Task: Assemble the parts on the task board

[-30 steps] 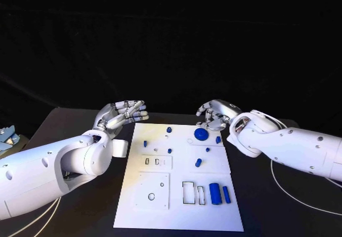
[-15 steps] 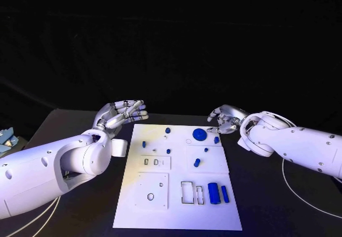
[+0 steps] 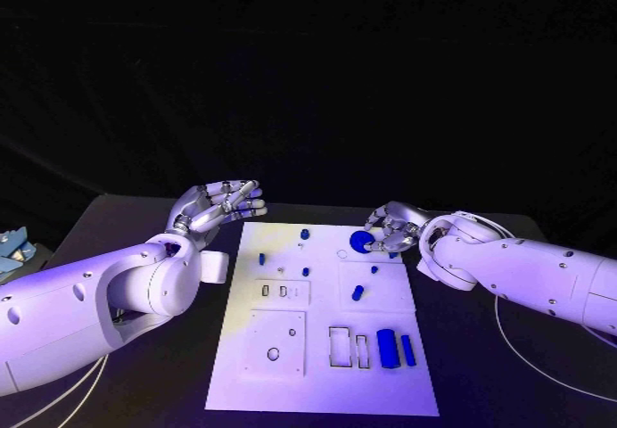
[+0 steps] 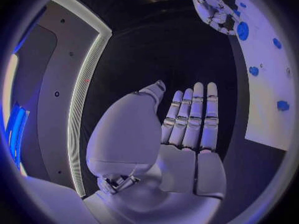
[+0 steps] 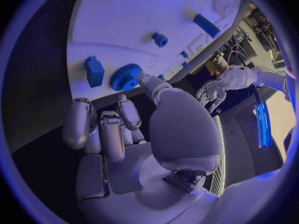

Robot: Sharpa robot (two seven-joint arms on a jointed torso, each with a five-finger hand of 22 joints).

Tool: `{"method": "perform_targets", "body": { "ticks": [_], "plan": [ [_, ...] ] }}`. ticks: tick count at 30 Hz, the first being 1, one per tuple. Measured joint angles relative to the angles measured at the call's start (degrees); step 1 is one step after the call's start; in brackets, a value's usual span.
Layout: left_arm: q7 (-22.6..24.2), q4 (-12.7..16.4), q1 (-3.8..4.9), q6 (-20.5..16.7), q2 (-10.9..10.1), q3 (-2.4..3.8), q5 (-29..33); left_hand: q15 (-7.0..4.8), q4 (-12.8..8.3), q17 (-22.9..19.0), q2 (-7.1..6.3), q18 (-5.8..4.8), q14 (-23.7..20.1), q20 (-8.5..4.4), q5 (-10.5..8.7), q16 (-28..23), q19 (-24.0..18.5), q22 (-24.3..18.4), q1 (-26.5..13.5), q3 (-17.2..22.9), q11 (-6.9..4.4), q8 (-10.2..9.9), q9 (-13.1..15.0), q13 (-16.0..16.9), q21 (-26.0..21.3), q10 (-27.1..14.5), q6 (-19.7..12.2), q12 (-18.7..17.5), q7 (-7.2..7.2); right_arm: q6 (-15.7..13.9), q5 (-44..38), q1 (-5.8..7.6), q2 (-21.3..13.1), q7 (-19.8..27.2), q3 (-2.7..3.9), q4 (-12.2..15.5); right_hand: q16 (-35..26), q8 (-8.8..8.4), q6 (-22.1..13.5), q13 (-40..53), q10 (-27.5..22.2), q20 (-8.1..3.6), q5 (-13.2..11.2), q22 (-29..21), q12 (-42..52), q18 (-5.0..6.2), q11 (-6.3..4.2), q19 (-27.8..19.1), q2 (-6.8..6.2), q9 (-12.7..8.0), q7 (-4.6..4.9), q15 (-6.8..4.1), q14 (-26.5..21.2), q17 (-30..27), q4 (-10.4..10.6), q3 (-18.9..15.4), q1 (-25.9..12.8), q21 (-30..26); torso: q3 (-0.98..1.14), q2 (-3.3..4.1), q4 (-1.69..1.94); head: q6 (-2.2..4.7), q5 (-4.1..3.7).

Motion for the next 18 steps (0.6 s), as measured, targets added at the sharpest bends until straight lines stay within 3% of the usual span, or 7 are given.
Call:
{"method": "perform_targets", "body": {
  "ticks": [18],
  "plan": [
    [0.0, 0.0, 0.0, 0.0, 0.0, 0.0, 0.0, 0.0, 0.0, 0.0, 0.0, 0.0, 0.0, 0.0, 0.0, 0.0, 0.0, 0.0, 0.0, 0.0, 0.0, 0.0, 0.0, 0.0, 0.0, 0.0, 0.0, 0.0, 0.0, -1.3, -2.4, -0.56, 1.5, -0.2, -0.11, -0.9, 0.2, 1.56, -0.1, 2.0, 0.9, 0.21, 0.0, 1.3, 2.2, -0.01, -0.03, 0.6, 0.63, 0.3, 0.07, 0.42, 0.0, 0.0, 0.0, 0.0, 0.6, 0.9, 0.04, 0.0, 0.01, -0.3, 0.25]
  ]
}}
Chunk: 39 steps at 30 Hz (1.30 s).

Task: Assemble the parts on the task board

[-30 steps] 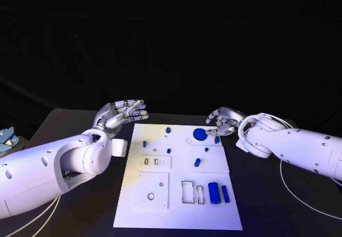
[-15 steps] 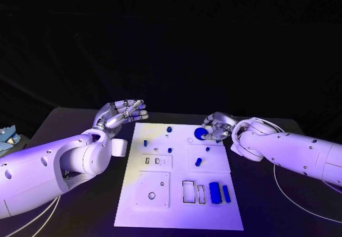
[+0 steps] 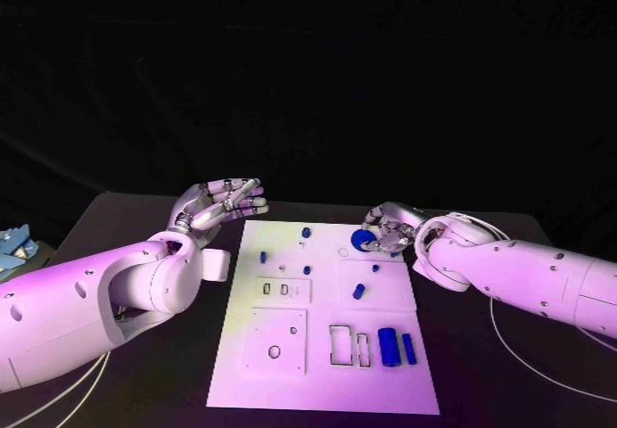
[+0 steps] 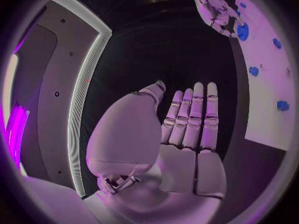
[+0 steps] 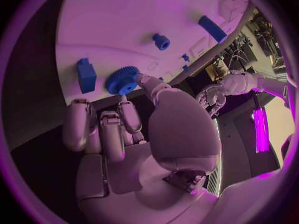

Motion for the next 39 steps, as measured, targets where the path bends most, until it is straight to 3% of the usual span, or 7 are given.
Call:
{"method": "perform_targets", "body": {
  "ticks": [4, 19, 24, 27, 32, 39],
  "plan": [
    [0.0, 0.0, 0.0, 0.0, 0.0, 0.0, 0.0, 0.0, 0.0, 0.0, 0.0, 0.0, 0.0, 0.0, 0.0, 0.0, 0.0, 0.0, 0.0, 0.0, 0.0, 0.0, 0.0, 0.0, 0.0, 0.0, 0.0, 0.0, 0.0, -0.2, -0.8, -0.17, 0.1, -0.1, -0.02, -0.1, 0.3, 0.44, 0.4, 0.8, 0.4, -0.09, -0.6, 0.6, 0.6, 0.0, -0.07, 0.1, 0.58, 0.0, -0.1, 0.0, 0.0, 0.0, -0.4, 1.0, 0.6, 0.2, 0.03, 0.02, -0.02, -0.06, 0.05],
    [0.0, -0.2, 0.0, 0.0, 0.0, 0.0, 0.0, 0.0, -0.2, 0.0, 0.0, 0.0, 0.0, -0.21, 0.0, 0.0, 0.2, -0.1, 0.0, 0.2, 0.0, 0.0, 0.0, 0.0, 0.0, 0.0, 0.0, 0.0, 0.0, -1.0, -4.4, -0.58, 0.2, -0.2, 0.09, -0.5, 0.5, 0.79, 0.6, 1.5, 0.8, -0.08, -1.0, 1.3, 1.5, 0.0, -0.03, 0.5, 0.27, 0.0, -0.18, 0.0, 0.0, 0.0, -1.1, 2.3, 1.5, 0.7, 0.07, 0.03, -0.07, -0.43, 0.15],
    [-0.1, -0.2, 0.0, 0.1, 0.0, 0.01, 0.0, 0.0, -0.2, 0.0, 0.0, 0.0, 0.0, -0.21, 0.0, 0.0, 0.2, -0.1, 0.0, 0.2, 0.0, 0.0, 0.0, 0.0, 0.0, 0.0, 0.0, 0.0, 0.0, -1.6, -5.1, -0.69, 0.3, -0.1, 0.11, -0.6, 0.4, 1.49, 2.8, 2.0, 2.1, -0.31, -1.3, 1.9, 2.9, 0.01, -0.19, 0.7, 0.59, -0.3, -0.3, 0.0, 0.0, 0.0, -1.2, 4.1, 1.8, 1.1, 0.06, 0.04, -0.05, -0.49, 0.15],
    [-0.1, -0.2, 0.0, 0.1, 0.0, 0.01, 0.0, 0.0, -0.2, 0.0, 0.0, 0.0, 0.0, -0.21, 0.0, 0.0, 0.2, -0.1, 0.0, 0.2, 0.0, 0.0, 0.0, 0.0, 0.0, 0.0, 0.0, 0.0, 0.0, -2.2, -5.3, -0.75, 0.3, -0.1, 0.11, -0.6, 0.4, 2.15, 5.3, 2.0, 3.4, -0.62, -1.5, 2.5, 4.2, -0.89, -0.92, 1.0, 0.64, -0.5, -0.74, -0.06, 0.0, 0.0, -1.2, 5.4, 1.8, 1.5, 0.03, 0.04, -0.05, -0.55, 0.13],
    [-0.1, -0.2, 0.0, 0.1, 0.0, 0.01, 0.0, 0.0, -0.2, 0.0, 0.0, 0.0, 0.0, -0.21, 0.0, 0.0, 0.2, -0.1, 0.0, 0.2, 0.0, 0.0, 0.0, 0.0, 0.0, 0.0, 0.0, 0.0, 0.0, -3.3, -5.4, -0.87, 0.3, 0.2, 0.08, -0.5, 0.7, 3.1, 6.5, 2.0, 5.2, -1.21, -1.8, 3.3, 5.9, -0.89, -2.03, 1.6, 1.17, -0.5, -0.08, -1.17, -0.1, 0.0, -1.3, 6.7, 1.2, 2.0, -0.01, 0.03, -0.02, -0.59, 0.11],
    [-0.1, -0.3, 0.0, 0.1, 0.0, 0.01, 0.0, 0.0, -0.2, 0.0, 0.0, 0.0, 0.0, -0.21, 0.0, 0.0, 0.2, -0.1, 0.0, 0.2, 0.0, 0.0, 0.0, 0.0, 0.0, 0.0, 0.0, 0.0, 0.0, -5.6, -5.4, -1.1, 0.2, 0.3, -0.09, -0.3, 0.7, 3.1, 6.6, 2.0, 5.5, -1.41, -2.0, 3.6, 6.3, -0.89, -2.33, 1.8, 1.52, -0.5, 0.03, -1.37, 0.1, 0.0, -1.4, 7.1, 1.0, 2.0, -0.03, -0.01, 0.0, -0.52, 0.1]
  ]
}}
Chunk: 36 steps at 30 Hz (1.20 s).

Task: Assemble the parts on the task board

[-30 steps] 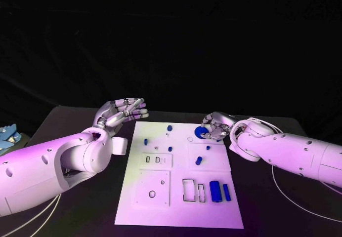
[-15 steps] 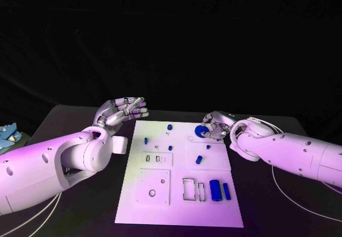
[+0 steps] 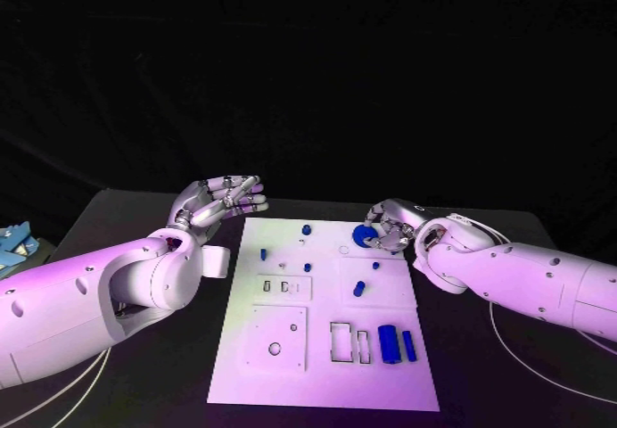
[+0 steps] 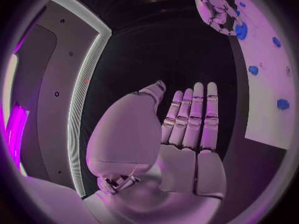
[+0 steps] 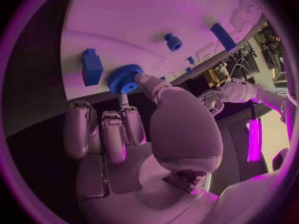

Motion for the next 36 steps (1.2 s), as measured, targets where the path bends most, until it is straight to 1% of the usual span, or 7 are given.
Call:
{"method": "perform_targets", "body": {
  "ticks": [4, 9, 14, 19, 23, 26, 36],
  "plan": [
    [0.0, -0.1, 0.0, 0.0, 0.0, 0.0, 0.0, 0.0, 0.0, 0.0, 0.0, 0.0, 0.0, 0.0, 0.0, 0.0, 0.0, 0.0, 0.0, 0.0, 0.0, 0.0, 0.0, 0.0, 0.0, 0.0, 0.0, 0.0, 0.0, -2.1, -0.1, -0.06, -0.1, 0.0, -0.02, 1.2, 0.0, 0.0, 0.1, 0.0, 0.2, 0.0, 0.2, 0.1, 0.2, 0.0, 0.2, 0.0, 0.08, 0.0, 0.07, 0.0, 0.0, 0.0, 0.0, 0.2, -0.1, 0.2, 0.0, -0.01, 0.0, 0.12, 0.12],
    [0.0, -0.4, 0.0, 0.0, 0.0, 0.0, 0.0, 0.0, 0.0, 0.1, 0.0, 0.0, 0.0, 0.0, 0.0, -0.2, 0.0, -0.1, 0.0, 0.0, 0.0, 0.0, 0.0, 0.0, 0.0, 0.0, 0.0, -0.2, 0.0, -4.9, -1.2, 0.05, -0.1, -0.2, 0.05, 3.9, 0.0, -0.01, 0.1, 0.0, 0.4, 0.0, 0.2, 0.2, 0.2, 0.0, 0.0, 0.0, 0.09, 0.0, 0.07, 0.0, 0.0, 0.0, 0.0, 0.2, -0.1, 0.2, 0.08, -0.03, -0.07, 0.26, 0.4],
    [0.0, -0.5, 0.0, 0.0, 0.1, 0.0, 0.0, 0.0, 0.0, 0.1, 0.0, 0.0, 0.0, 0.0, 0.0, -0.2, 0.0, -0.1, 0.0, 0.0, 0.0, 0.0, 0.0, 0.0, 0.0, 0.0, 0.0, -0.2, 0.0, -6.3, -2.5, 0.34, 0.9, -0.3, 0.11, 6.2, 0.0, -0.04, 0.1, 0.0, 0.4, -0.2, 0.2, 0.3, 0.2, 0.0, 0.01, 0.2, 0.17, 0.0, 0.08, 0.0, 0.0, 0.0, 0.0, 0.2, -0.2, 0.2, 0.09, -0.03, -0.07, 0.34, 0.5],
    [-0.1, -0.6, 0.0, 0.0, 0.3, 0.0, 0.0, 0.0, 0.0, 0.1, 0.0, 0.0, 0.0, 0.0, 0.0, -0.2, 0.0, -0.1, 0.0, 0.0, 0.0, 0.0, 0.0, 0.0, 0.0, 0.0, 0.0, -0.2, 0.0, -7.0, -3.8, 0.47, 3.3, -0.5, 0.14, 7.5, 0.0, -0.3, 0.2, 0.0, 0.4, -0.21, 0.2, 0.3, 0.2, 0.0, 0.01, 0.2, 0.17, 0.0, 0.16, -0.12, -0.1, 0.0, 0.0, 0.2, -0.2, 0.2, 0.09, 0.02, -0.01, 0.43, 0.58],
    [-0.1, -0.6, 0.0, 0.1, 0.4, 0.0, 0.0, 0.0, 0.0, 0.1, 0.0, 0.0, 0.0, 0.0, 0.0, -0.2, 0.0, -0.1, 0.0, 0.0, 0.0, 0.0, 0.0, 0.0, 0.0, 0.0, 0.0, -0.2, 0.0, -7.0, -4.7, 0.48, 5.3, -0.7, 0.12, 7.4, 0.0, -0.37, 0.2, 0.0, 0.4, -0.21, 0.2, 0.3, 0.2, 0.0, 0.01, 0.2, 0.17, 0.0, 0.16, -0.2, -0.2, 0.0, 0.0, 0.2, -0.2, 0.2, 0.05, 0.07, 0.03, 0.45, 0.59],
    [-0.1, -0.6, 0.0, 0.1, 0.5, 0.0, 0.0, 0.0, 0.0, 0.1, 0.0, 0.0, 0.0, 0.0, 0.0, -0.2, 0.0, -0.1, 0.0, 0.0, 0.0, 0.0, 0.0, 0.0, 0.0, 0.0, 0.0, -0.2, 0.0, -7.0, -5.3, 0.43, 6.9, -1.0, 0.08, 6.5, 0.0, -0.52, 0.2, 0.0, 0.4, -0.2, 0.2, 0.3, 0.2, 0.0, 0.01, 0.2, 0.17, 0.0, 0.16, -0.2, -0.2, 0.0, 0.0, 0.2, -0.2, 0.2, -0.01, 0.08, 0.03, 0.45, 0.59],
    [-0.2, -0.5, 0.0, 0.3, 0.8, -0.01, 0.0, 0.0, 0.0, 0.1, 0.0, 0.0, 0.0, 0.0, 0.0, -0.2, 0.0, -0.1, 0.0, 0.0, 0.0, 0.0, 0.0, 0.0, -0.2, 0.0, 0.0, -0.2, 0.0, -6.8, -7.3, -0.11, 10.4, -2.0, -0.08, 3.2, 0.0, -0.71, 0.2, 0.0, 0.4, -0.2, 0.2, 0.3, 0.2, 0.01, 0.01, 0.2, 0.14, 0.0, 0.16, -0.19, -0.2, 0.0, 0.2, 0.3, -0.2, 0.2, -0.02, 0.14, 0.11, 0.23, 0.62]
  ]
}}
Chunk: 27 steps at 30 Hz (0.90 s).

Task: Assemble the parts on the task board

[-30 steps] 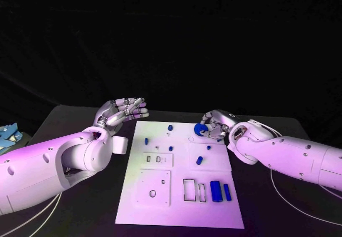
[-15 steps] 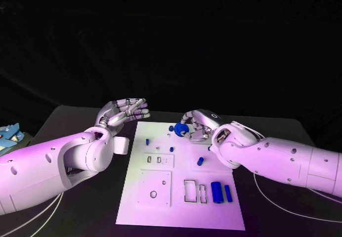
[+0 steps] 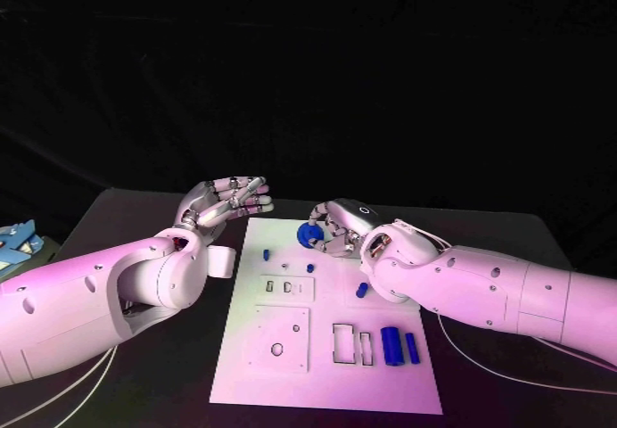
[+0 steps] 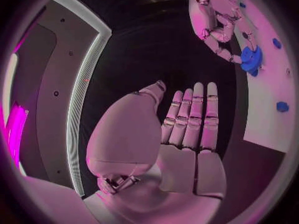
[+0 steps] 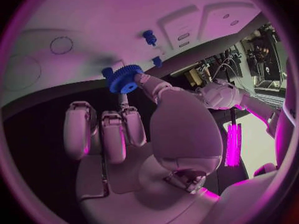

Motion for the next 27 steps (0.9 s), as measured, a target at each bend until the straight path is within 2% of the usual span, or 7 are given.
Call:
{"method": "perform_targets", "body": {
  "ticks": [11, 19, 27],
  "plan": [
    [0.0, 0.0, 0.0, 0.0, 0.2, 0.0, 0.0, 0.0, 0.0, 0.0, 0.0, 0.0, 0.0, 0.0, 0.0, 0.0, 0.0, 0.0, 0.0, 0.0, 0.0, 0.0, 0.0, 0.0, 0.0, 0.0, 0.0, 0.0, 0.0, 1.0, -1.1, -0.15, 1.8, -0.5, -0.33, -1.7, 0.0, -0.21, 0.1, 0.0, 0.0, 0.0, 0.2, 0.0, 0.0, 0.0, 0.0, 0.0, -0.01, 0.0, 0.06, 0.0, 0.0, 0.0, -0.2, 0.2, 0.0, 0.0, 0.01, -0.07, -0.12, -0.2, 0.31],
    [0.0, -0.1, 0.0, 0.0, 0.4, 0.0, 0.0, 0.0, 0.0, 0.0, 0.0, 0.0, 0.0, 0.0, 0.0, 0.0, 0.0, 0.0, 0.0, 0.0, 0.0, 0.0, 0.0, 0.0, 0.0, 0.0, 0.0, 0.0, 0.0, 2.0, -1.3, -0.6, 2.7, -0.5, -0.54, -2.8, 0.0, -0.21, 0.2, 0.0, 0.0, 0.0, 0.2, -0.3, 0.0, 0.0, 0.0, 0.0, -0.25, 0.0, 0.02, 0.0, 0.0, 0.0, -0.2, 0.2, -0.2, 0.0, 0.05, -0.08, -0.03, -0.38, 0.35],
    [0.0, -0.2, 0.0, 0.0, 0.5, 0.0, 0.0, 0.0, 0.0, 0.0, 0.0, 0.0, 0.0, 0.0, 0.0, 0.0, 0.0, 0.0, 0.0, 0.0, 0.0, 0.0, 0.0, 0.0, 0.0, 0.0, 0.0, 0.0, 0.0, 2.4, -1.2, -0.79, 3.2, -0.6, -0.49, -3.8, 0.0, -0.49, 0.3, 0.0, 0.0, 0.0, 0.2, -0.3, 0.0, 0.0, 0.01, 0.0, -0.25, 0.0, 0.01, 0.0, 0.0, 0.0, -0.2, 0.2, -0.2, 0.0, 0.05, -0.07, -0.04, -0.53, 0.54]
  ]
}}
